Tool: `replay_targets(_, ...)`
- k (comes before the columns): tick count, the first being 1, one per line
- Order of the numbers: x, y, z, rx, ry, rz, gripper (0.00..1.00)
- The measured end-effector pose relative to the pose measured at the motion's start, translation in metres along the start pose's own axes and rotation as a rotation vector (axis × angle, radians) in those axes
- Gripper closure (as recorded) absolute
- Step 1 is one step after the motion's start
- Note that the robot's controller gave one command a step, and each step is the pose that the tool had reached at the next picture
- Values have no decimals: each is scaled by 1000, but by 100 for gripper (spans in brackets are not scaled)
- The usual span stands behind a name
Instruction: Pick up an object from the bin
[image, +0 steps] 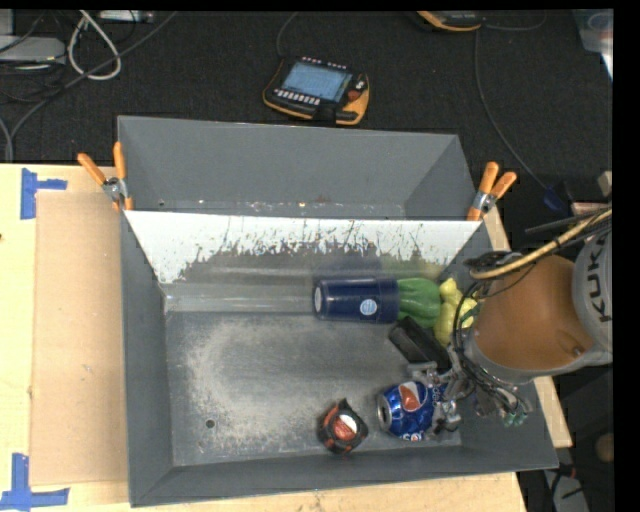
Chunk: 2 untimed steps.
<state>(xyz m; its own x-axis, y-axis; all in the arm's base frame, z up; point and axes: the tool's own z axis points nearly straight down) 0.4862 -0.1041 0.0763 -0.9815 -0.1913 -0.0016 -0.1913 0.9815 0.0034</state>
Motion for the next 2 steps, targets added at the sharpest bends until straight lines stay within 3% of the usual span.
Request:
replay_targets(1, 2, 1, -11, -3, 6, -1, 100)
replay_targets(2, 0, 1, -32, -1, 1, -3, 100)
